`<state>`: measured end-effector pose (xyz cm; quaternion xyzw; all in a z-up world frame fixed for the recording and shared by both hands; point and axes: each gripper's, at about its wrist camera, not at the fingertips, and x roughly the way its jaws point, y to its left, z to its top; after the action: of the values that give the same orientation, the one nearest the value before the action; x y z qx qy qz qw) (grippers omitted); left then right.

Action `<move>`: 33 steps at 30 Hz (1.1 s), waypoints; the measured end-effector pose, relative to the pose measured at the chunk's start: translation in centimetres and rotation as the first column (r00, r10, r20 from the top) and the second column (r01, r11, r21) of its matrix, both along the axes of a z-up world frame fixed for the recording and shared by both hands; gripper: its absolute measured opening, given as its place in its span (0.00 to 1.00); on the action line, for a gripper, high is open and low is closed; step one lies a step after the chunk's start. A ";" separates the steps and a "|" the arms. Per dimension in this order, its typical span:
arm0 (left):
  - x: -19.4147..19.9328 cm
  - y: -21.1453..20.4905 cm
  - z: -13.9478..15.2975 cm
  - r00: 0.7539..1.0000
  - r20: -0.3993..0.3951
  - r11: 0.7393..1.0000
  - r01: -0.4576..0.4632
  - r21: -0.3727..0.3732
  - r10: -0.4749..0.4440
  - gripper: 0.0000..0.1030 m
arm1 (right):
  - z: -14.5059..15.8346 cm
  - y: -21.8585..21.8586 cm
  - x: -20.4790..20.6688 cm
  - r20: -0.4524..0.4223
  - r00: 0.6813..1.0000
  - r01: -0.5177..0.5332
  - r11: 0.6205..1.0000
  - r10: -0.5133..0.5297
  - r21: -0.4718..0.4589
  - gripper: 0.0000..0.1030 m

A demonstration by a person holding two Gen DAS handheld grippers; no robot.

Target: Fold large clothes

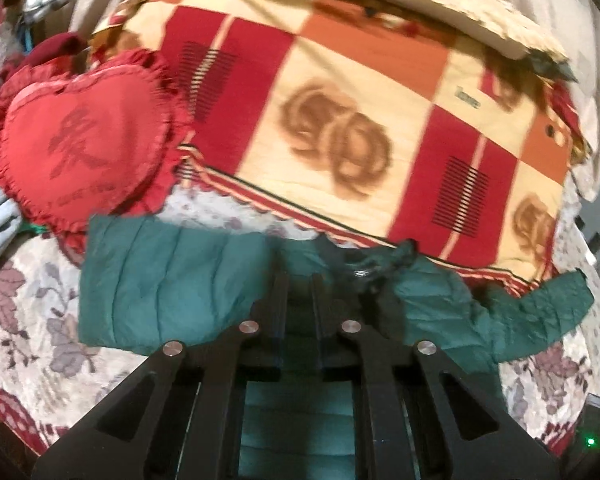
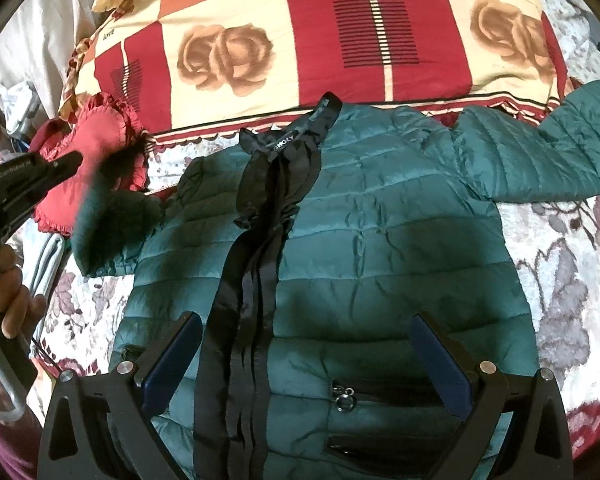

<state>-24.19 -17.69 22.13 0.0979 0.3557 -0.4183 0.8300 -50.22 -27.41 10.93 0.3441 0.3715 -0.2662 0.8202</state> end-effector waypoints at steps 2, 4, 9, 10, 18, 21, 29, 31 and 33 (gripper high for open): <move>-1.0 -0.9 -0.1 1.000 0.002 1.000 0.018 0.004 -0.018 0.09 | 0.1 -0.1 -0.4 0.004 1.000 0.009 1.000 -0.009 0.005 1.00; -1.6 -1.5 -0.5 1.000 -0.001 0.999 0.029 0.012 -0.029 0.09 | 0.1 -0.3 -0.7 0.004 1.000 0.016 1.000 -0.016 0.008 1.00; -2.0 -2.0 -2.0 0.998 0.053 0.997 0.014 0.074 -0.018 0.09 | 0.0 -0.6 -1.3 0.002 1.000 0.027 1.000 -0.027 0.009 1.00; -1.7 -2.1 -2.5 0.998 0.060 0.995 0.008 0.100 -0.014 0.09 | 0.0 -0.6 -1.4 0.003 1.000 0.031 0.999 -0.031 0.010 1.00; 0.5 -1.1 -8.4 0.999 0.033 0.966 0.028 0.256 -0.038 0.09 | -0.9 -0.2 -0.3 0.019 1.000 0.013 0.998 -0.015 0.066 1.00; 1.2 -0.3 -10.3 0.997 -0.024 0.968 0.082 0.237 -0.078 0.09 | -1.0 0.1 0.1 0.012 1.000 0.002 0.997 -0.003 0.071 1.00; 3.6 1.7 -11.5 0.988 -0.069 0.961 0.151 0.232 -0.139 0.10 | -1.1 0.2 0.3 0.011 1.000 0.000 0.997 -0.001 0.073 1.00; 4.2 1.9 -11.7 0.978 -0.093 0.953 0.202 0.228 -0.185 0.15 | -1.4 0.2 0.4 0.017 1.000 0.002 0.996 -0.004 0.085 1.00; 4.8 2.0 -12.0 0.965 -0.114 0.942 0.256 0.219 -0.236 0.40 | -1.6 0.1 0.4 0.024 1.000 0.003 0.995 -0.005 0.100 1.00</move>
<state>-19.38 -15.65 10.15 0.2196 0.4224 -0.4782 0.7380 -49.83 -27.30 9.32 0.3885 0.3738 -0.2448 0.8059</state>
